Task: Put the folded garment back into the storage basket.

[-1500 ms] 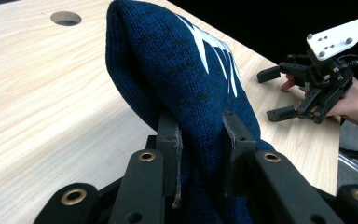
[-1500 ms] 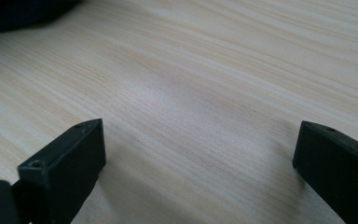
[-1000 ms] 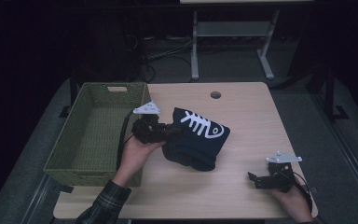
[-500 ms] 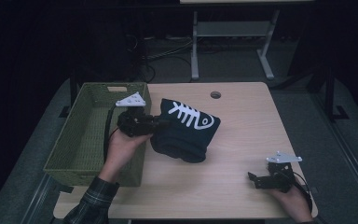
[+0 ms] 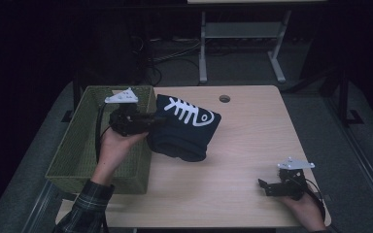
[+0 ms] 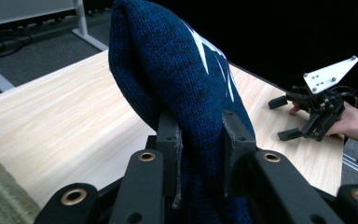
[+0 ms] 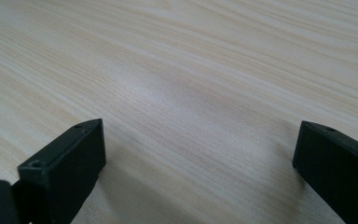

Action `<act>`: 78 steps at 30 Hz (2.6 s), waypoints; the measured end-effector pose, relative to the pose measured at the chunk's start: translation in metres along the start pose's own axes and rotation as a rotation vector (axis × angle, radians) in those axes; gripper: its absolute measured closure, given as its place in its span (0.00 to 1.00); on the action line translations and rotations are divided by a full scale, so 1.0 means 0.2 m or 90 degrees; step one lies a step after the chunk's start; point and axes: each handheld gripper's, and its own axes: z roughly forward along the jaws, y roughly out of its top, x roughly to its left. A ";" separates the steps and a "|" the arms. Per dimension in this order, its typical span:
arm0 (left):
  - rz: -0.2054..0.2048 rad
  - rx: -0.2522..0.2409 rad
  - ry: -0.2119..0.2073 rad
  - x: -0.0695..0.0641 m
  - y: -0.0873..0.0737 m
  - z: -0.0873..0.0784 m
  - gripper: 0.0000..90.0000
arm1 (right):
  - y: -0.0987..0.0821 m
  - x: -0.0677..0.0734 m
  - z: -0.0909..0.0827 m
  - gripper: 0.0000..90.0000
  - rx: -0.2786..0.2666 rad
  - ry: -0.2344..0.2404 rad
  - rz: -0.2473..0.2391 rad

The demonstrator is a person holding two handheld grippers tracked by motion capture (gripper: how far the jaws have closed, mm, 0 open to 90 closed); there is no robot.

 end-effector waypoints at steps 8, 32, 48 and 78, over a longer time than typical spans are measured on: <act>-0.005 -0.009 0.020 0.06 0.01 -0.10 0.81 | 0.00 0.00 0.00 0.02 0.000 0.000 0.000; -0.031 -0.048 0.079 0.19 0.01 -0.43 0.81 | 0.00 0.00 0.00 0.02 0.000 -0.002 0.000; -0.051 -0.064 0.140 0.29 -0.06 -0.71 0.81 | 0.00 0.00 0.00 0.02 0.000 -0.002 0.000; -0.126 -0.034 0.156 0.35 -0.41 -0.81 0.81 | 0.00 0.00 0.00 0.02 0.000 -0.004 0.000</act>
